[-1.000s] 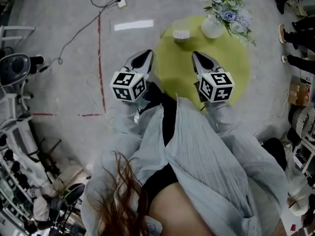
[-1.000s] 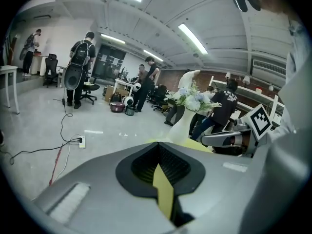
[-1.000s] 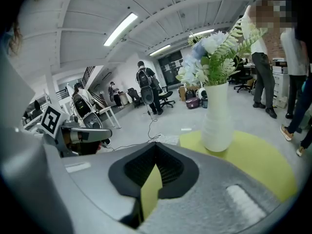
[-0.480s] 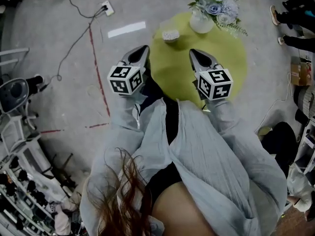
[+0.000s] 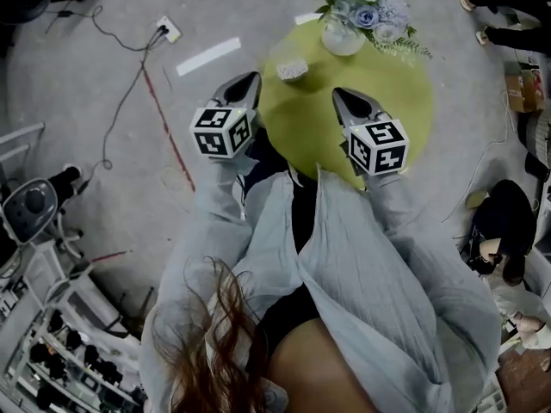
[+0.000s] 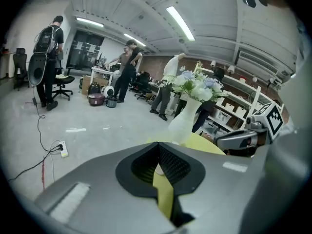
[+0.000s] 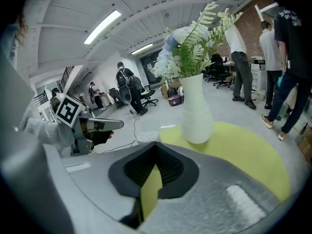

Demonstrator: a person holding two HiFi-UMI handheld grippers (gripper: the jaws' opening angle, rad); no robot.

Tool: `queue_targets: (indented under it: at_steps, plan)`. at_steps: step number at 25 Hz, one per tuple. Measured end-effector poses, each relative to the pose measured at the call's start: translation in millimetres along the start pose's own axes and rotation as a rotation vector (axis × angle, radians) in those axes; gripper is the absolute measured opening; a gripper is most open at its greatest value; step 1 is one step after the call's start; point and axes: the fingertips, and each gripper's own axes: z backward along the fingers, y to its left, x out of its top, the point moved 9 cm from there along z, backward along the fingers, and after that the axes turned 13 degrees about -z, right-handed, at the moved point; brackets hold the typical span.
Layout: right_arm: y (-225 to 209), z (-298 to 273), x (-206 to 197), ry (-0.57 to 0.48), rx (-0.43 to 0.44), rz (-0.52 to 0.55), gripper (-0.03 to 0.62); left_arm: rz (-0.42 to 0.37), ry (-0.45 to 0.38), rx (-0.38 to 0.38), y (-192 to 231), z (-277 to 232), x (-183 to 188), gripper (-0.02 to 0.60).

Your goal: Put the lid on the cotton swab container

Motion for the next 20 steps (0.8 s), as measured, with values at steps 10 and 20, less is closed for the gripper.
queue_targets:
  at_steps: [10, 20]
  plan:
    - [5, -16, -7, -0.019, -0.121, -0.108, 0.002, -0.071, 0.044, -0.139, 42, -34, 11, 0.018]
    - [15, -31, -15, -0.061, -0.212, -0.196, 0.002, -0.127, 0.083, -0.292, 64, -69, 10, 0.018]
